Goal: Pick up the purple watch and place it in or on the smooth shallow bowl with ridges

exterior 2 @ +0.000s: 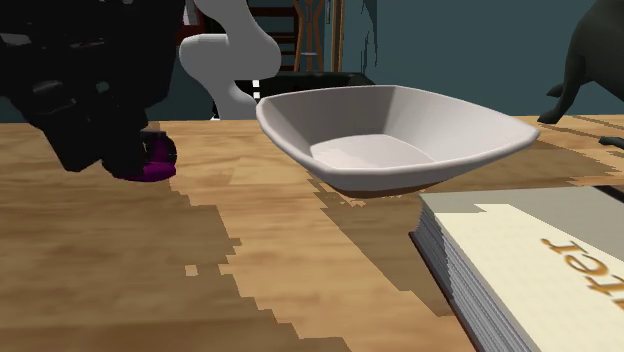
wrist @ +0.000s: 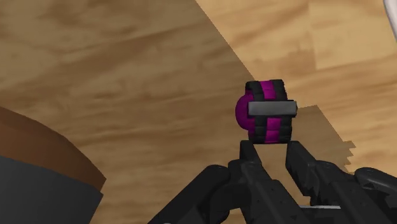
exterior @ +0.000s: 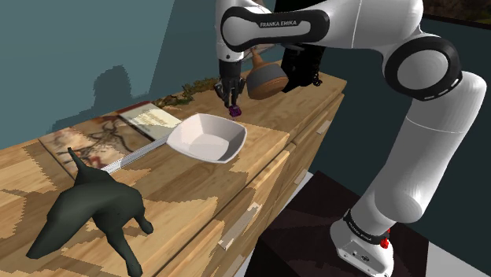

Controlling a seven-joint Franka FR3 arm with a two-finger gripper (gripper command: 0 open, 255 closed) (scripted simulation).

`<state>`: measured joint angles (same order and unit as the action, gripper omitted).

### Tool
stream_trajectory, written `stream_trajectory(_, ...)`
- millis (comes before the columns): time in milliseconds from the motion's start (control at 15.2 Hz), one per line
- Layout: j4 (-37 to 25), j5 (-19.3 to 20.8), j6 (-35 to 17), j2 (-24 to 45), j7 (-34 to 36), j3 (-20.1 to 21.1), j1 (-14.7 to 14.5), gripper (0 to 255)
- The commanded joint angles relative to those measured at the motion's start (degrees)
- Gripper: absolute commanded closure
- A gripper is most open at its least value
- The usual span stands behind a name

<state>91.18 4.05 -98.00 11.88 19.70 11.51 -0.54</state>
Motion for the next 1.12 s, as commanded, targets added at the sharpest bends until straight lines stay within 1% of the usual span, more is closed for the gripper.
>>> stream_trajectory(0,-1.7,0.0,1.7,0.0,0.0,0.0,-0.1,255)
stream_trajectory(198,-4.1,0.0,4.0,0.2,0.0,0.1,-0.2,255)
stream_trajectory(264,-3.3,0.0,3.2,0.1,-0.1,0.0,-0.1,255)
stream_trajectory(330,-3.3,0.0,3.2,0.1,-0.1,0.0,-0.1,0)
stream_trajectory(594,17.5,1.2,-8.7,-15.2,-0.5,0.5,-0.1,0)
stream_trajectory(660,19.4,1.3,-9.8,-16.6,-0.5,0.5,-0.2,0)
stream_trajectory(1056,23.1,1.7,-14.3,-15.8,-0.3,0.3,0.0,0)
